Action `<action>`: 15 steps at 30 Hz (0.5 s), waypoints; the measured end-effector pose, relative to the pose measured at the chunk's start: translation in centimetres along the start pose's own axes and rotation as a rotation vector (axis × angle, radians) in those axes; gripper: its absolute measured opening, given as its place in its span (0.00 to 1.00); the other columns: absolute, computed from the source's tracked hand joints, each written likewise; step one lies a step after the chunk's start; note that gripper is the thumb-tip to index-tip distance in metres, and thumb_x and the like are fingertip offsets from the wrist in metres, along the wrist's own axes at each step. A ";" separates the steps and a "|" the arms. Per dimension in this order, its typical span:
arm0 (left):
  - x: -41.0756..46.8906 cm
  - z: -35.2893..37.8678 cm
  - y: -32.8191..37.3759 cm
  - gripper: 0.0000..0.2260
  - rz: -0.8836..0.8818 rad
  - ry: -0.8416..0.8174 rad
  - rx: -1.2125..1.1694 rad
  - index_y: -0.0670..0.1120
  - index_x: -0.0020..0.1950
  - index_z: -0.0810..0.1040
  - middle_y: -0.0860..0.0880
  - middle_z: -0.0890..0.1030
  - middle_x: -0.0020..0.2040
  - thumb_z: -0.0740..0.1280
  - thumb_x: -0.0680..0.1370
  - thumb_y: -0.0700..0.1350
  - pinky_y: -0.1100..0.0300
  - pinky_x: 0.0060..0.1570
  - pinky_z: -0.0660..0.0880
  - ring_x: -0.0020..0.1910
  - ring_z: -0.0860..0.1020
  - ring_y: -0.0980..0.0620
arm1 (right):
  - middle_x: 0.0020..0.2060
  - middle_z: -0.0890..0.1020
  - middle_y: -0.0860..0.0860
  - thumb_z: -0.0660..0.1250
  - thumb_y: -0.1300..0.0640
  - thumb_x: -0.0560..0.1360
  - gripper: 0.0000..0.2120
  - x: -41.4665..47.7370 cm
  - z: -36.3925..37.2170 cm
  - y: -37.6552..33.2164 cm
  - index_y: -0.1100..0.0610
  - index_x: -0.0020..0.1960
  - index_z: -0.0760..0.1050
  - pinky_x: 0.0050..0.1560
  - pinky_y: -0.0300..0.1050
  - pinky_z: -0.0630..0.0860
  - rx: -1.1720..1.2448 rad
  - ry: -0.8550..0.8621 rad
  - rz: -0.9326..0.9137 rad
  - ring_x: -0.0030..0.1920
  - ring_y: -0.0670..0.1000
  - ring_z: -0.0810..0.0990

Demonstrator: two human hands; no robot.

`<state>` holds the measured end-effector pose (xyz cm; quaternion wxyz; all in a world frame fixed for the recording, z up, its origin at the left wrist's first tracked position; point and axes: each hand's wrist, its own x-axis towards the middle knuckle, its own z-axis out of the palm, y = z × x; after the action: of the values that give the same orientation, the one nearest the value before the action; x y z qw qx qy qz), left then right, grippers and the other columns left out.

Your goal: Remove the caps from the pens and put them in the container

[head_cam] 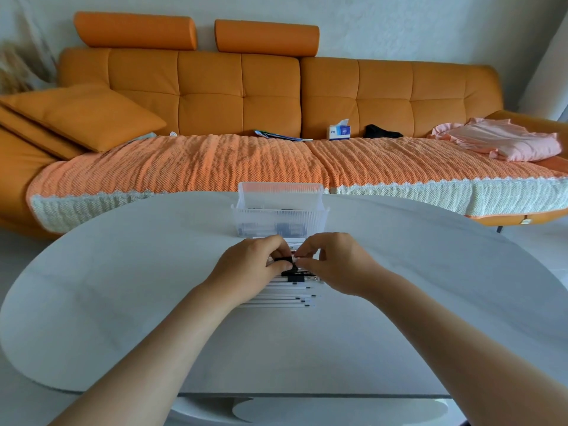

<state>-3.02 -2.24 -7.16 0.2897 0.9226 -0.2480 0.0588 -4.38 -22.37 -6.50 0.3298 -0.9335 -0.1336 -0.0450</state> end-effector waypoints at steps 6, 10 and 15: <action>0.0 -0.1 0.3 0.04 0.015 0.005 -0.011 0.58 0.47 0.77 0.62 0.80 0.44 0.71 0.75 0.53 0.64 0.36 0.66 0.37 0.73 0.66 | 0.42 0.81 0.36 0.68 0.43 0.76 0.07 -0.4 -0.7 0.1 0.41 0.52 0.80 0.37 0.34 0.69 -0.043 -0.069 -0.011 0.35 0.38 0.78; 0.2 0.2 0.4 0.04 0.010 -0.013 -0.063 0.57 0.47 0.78 0.60 0.80 0.44 0.72 0.75 0.51 0.62 0.39 0.70 0.40 0.75 0.64 | 0.43 0.80 0.38 0.73 0.50 0.74 0.05 -0.6 -1.2 0.3 0.43 0.46 0.78 0.36 0.32 0.67 -0.074 -0.032 -0.033 0.36 0.35 0.77; 0.3 0.5 0.5 0.05 0.006 -0.022 -0.082 0.58 0.46 0.78 0.60 0.80 0.44 0.73 0.74 0.51 0.61 0.43 0.74 0.43 0.77 0.63 | 0.41 0.83 0.42 0.65 0.44 0.78 0.08 -0.8 -1.5 0.5 0.45 0.47 0.82 0.38 0.38 0.70 -0.086 -0.091 0.044 0.35 0.39 0.77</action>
<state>-3.03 -3.06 -7.26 0.3242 0.9099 -0.2559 0.0393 -5.02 -23.86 -5.77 0.2839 -0.9505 -0.1260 -0.0008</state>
